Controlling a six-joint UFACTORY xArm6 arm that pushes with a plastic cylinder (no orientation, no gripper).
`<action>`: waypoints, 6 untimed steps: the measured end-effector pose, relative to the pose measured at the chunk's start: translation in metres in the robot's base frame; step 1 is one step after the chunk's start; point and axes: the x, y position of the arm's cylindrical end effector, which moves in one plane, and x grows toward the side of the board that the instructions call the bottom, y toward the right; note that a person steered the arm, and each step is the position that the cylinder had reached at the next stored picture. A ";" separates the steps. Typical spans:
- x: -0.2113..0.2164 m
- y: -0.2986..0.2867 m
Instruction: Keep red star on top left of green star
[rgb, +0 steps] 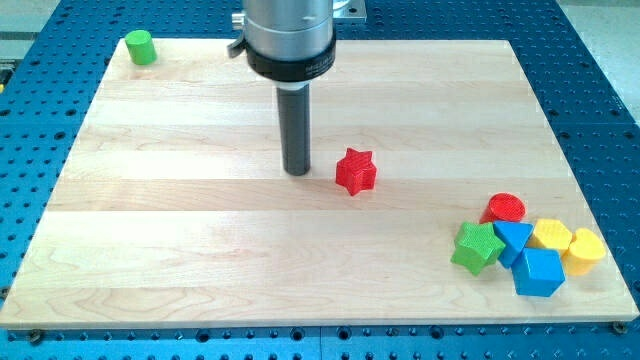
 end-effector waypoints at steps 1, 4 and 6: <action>0.016 0.065; 0.065 0.112; 0.063 0.097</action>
